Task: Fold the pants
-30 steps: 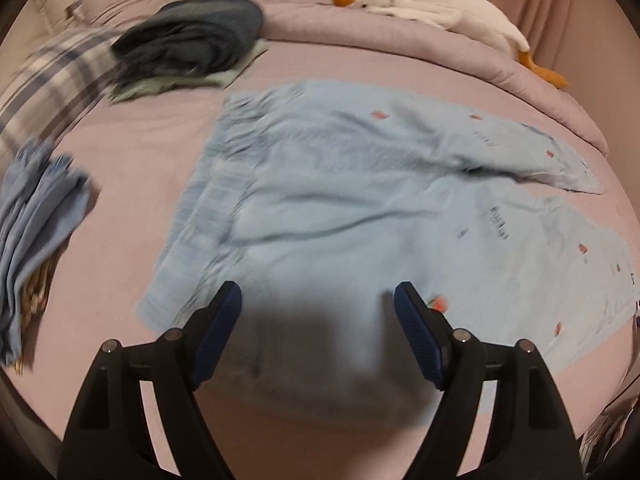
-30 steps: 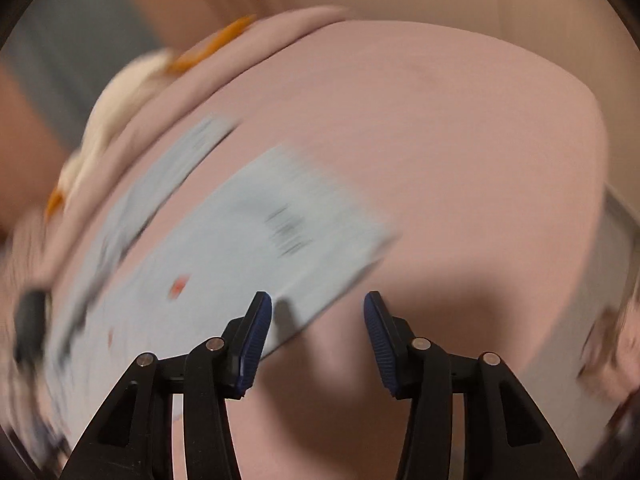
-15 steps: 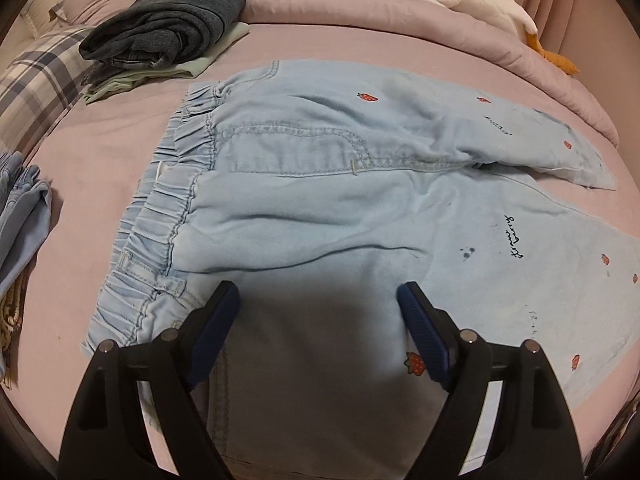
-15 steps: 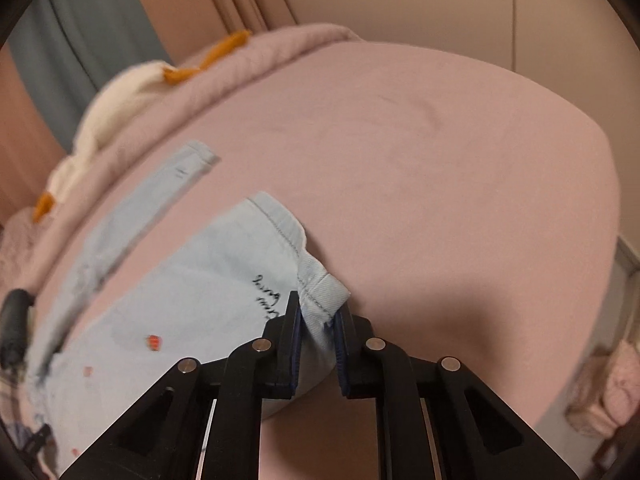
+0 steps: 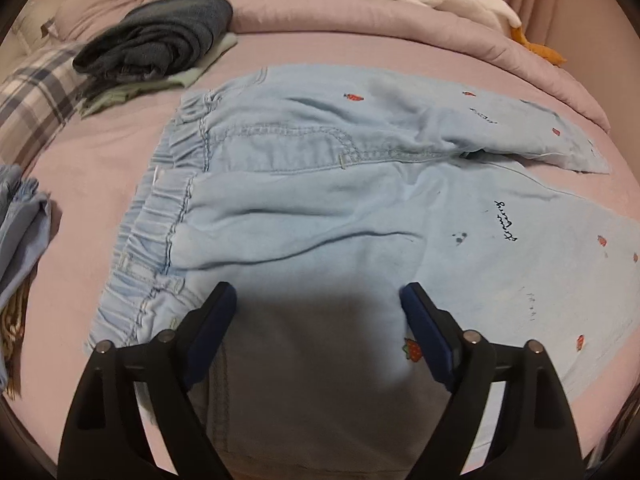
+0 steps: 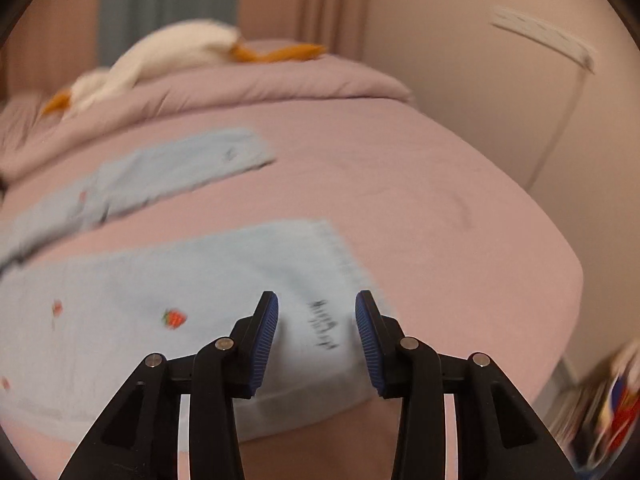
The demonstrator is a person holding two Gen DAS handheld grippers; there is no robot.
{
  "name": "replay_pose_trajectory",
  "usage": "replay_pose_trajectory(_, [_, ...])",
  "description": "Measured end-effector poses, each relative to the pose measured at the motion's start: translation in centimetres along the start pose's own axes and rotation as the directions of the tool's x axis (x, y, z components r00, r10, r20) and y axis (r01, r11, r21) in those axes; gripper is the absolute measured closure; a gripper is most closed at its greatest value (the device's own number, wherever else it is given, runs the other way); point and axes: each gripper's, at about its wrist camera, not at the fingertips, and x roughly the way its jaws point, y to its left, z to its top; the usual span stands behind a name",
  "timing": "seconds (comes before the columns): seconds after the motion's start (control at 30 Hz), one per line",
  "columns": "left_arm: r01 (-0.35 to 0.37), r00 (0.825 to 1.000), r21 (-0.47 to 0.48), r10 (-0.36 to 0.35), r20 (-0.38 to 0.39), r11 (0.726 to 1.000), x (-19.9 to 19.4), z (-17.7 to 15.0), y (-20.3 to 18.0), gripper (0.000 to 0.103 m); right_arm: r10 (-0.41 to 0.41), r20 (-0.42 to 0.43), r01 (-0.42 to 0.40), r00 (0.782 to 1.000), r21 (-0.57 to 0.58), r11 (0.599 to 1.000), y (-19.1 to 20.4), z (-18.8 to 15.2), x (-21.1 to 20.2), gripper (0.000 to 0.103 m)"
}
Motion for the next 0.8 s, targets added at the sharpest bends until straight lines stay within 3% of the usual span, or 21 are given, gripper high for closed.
replay_pose_trajectory(0.07, [0.014,1.000,0.003,-0.014,0.012,1.000,0.0,-0.1,0.3,0.014,-0.016,-0.041,0.014,0.999,-0.040,0.999,0.6,-0.5,1.5,0.063])
replay_pose_trajectory(0.1, [0.021,1.000,0.002,-0.021,0.013,1.000,-0.1,-0.1,0.4,0.013,-0.045,-0.118,0.038,0.992,-0.065,0.997,0.8,-1.1,3.5,0.063])
replay_pose_trajectory(0.23, [0.029,1.000,-0.003,-0.029,0.007,1.000,-0.4,1.0,0.5,0.014,-0.042,-0.121,0.039,0.992,-0.031,0.999,0.2,-0.8,3.7,0.063])
replay_pose_trajectory(0.33, [0.014,0.998,0.031,-0.016,0.056,0.999,-0.6,3.3,0.8,0.015,0.037,-0.084,-0.042,0.996,-0.052,0.998,1.6,0.0,2.6,0.063])
replay_pose_trajectory(0.47, [-0.004,0.997,0.069,-0.002,0.078,0.998,0.4,6.6,1.9,0.015,0.160,-0.068,-0.170,0.985,-0.166,0.971,6.3,2.8,3.5,0.063])
replay_pose_trajectory(0.63, [-0.019,0.999,0.131,0.013,0.045,0.991,3.2,11.6,4.2,0.015,0.329,-0.080,-0.337,0.941,-0.323,0.884,15.0,6.9,5.2,0.063])
replay_pose_trajectory(0.8, [-0.009,1.000,0.194,0.013,-0.016,0.981,5.7,15.2,7.1,0.015,0.414,-0.105,-0.409,0.904,-0.496,0.766,23.4,11.9,7.4,0.060])
